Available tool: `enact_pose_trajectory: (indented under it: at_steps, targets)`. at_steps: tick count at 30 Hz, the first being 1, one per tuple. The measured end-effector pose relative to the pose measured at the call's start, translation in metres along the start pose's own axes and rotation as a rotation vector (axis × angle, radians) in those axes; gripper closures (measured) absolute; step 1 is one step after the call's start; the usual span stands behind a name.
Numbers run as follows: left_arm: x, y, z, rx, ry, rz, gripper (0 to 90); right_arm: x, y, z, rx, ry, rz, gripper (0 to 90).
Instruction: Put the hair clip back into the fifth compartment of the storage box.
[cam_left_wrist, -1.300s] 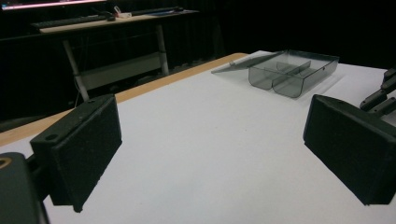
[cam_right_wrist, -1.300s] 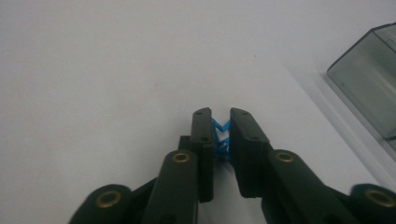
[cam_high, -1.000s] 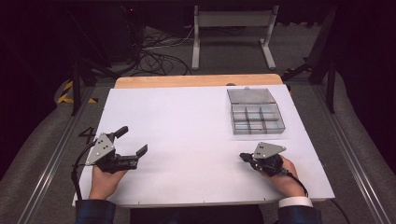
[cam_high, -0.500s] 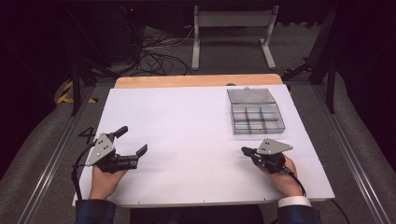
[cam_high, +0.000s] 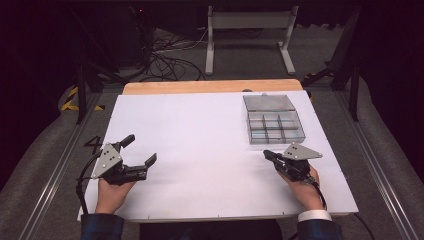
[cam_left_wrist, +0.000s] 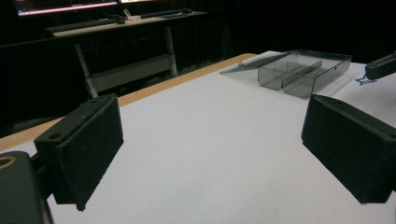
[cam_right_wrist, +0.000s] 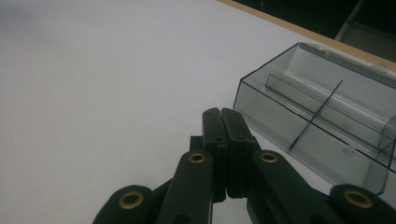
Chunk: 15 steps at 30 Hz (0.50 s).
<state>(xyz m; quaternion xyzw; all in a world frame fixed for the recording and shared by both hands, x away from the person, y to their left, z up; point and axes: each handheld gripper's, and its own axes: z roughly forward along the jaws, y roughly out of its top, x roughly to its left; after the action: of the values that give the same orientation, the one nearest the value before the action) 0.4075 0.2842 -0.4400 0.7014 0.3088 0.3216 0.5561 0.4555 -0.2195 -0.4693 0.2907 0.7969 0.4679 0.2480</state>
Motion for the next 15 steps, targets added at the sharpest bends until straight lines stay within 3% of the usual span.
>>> enact_pose_trajectory:
  at_steps: [15]
  targets:
    - [-0.0013, 0.0011, 0.0014, 0.005, -0.007, -0.003, 5.7, -0.0072, 0.0049, -0.0017, -0.038, -0.051, 0.047, 89.9]
